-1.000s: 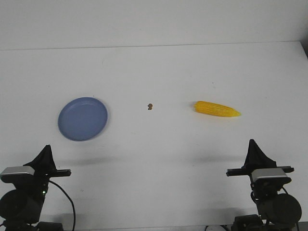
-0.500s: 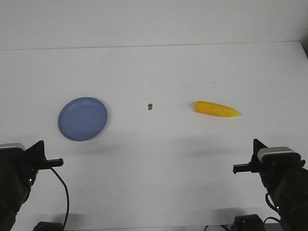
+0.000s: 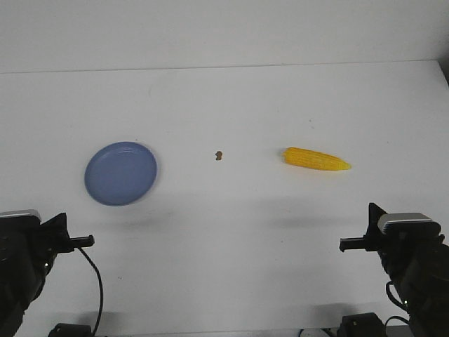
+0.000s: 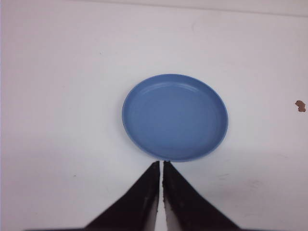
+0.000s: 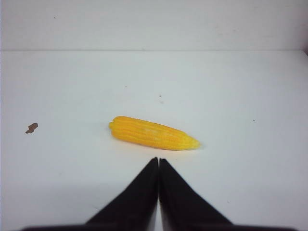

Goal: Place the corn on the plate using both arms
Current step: 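Open both grippers and reach the left gripper to the blue plate's rim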

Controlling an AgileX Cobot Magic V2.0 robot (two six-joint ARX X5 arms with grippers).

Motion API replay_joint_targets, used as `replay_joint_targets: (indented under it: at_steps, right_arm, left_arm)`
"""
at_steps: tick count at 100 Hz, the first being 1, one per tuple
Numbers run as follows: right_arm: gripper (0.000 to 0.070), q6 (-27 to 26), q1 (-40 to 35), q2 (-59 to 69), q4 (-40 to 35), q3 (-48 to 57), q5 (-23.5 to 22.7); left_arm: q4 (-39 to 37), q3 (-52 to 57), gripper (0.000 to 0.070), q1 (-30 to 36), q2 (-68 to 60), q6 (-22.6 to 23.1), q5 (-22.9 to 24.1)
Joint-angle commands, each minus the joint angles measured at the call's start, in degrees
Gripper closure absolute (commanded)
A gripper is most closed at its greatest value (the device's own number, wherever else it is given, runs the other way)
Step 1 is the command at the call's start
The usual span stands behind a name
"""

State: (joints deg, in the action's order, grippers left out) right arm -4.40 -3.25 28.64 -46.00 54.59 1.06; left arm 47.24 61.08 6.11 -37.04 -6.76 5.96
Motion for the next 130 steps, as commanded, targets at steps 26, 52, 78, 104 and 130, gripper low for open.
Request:
replay_joint_targets:
  at_steps: [26, 52, 78, 104, 130]
  right_arm:
    - [0.0443, -0.7, 0.1, 0.3, 0.0, 1.0, -1.6]
    - [0.0353, -0.7, 0.1, 0.3, -0.6, 1.0, -1.5]
    - [0.0353, -0.7, 0.1, 0.3, -0.5, 1.0, -1.4]
    - [0.0353, -0.7, 0.1, 0.3, -0.5, 1.0, -1.4]
    - [0.0353, -0.7, 0.1, 0.3, -0.9, 1.0, -1.5]
  left_arm:
    - [-0.2, 0.9, 0.0474, -0.1, 0.0, -0.4, 0.0]
    - [0.1, 0.9, 0.0317, -0.1, 0.0, -0.4, 0.0]
    - [-3.0, 1.2, 0.0318, -0.2, -5.7, -0.9, 0.1]
    - [-9.5, 1.3, 0.0319, -4.1, -22.5, -6.5, -2.9]
    - [-16.7, 1.7, 0.032, -10.4, -38.3, -6.9, -8.6]
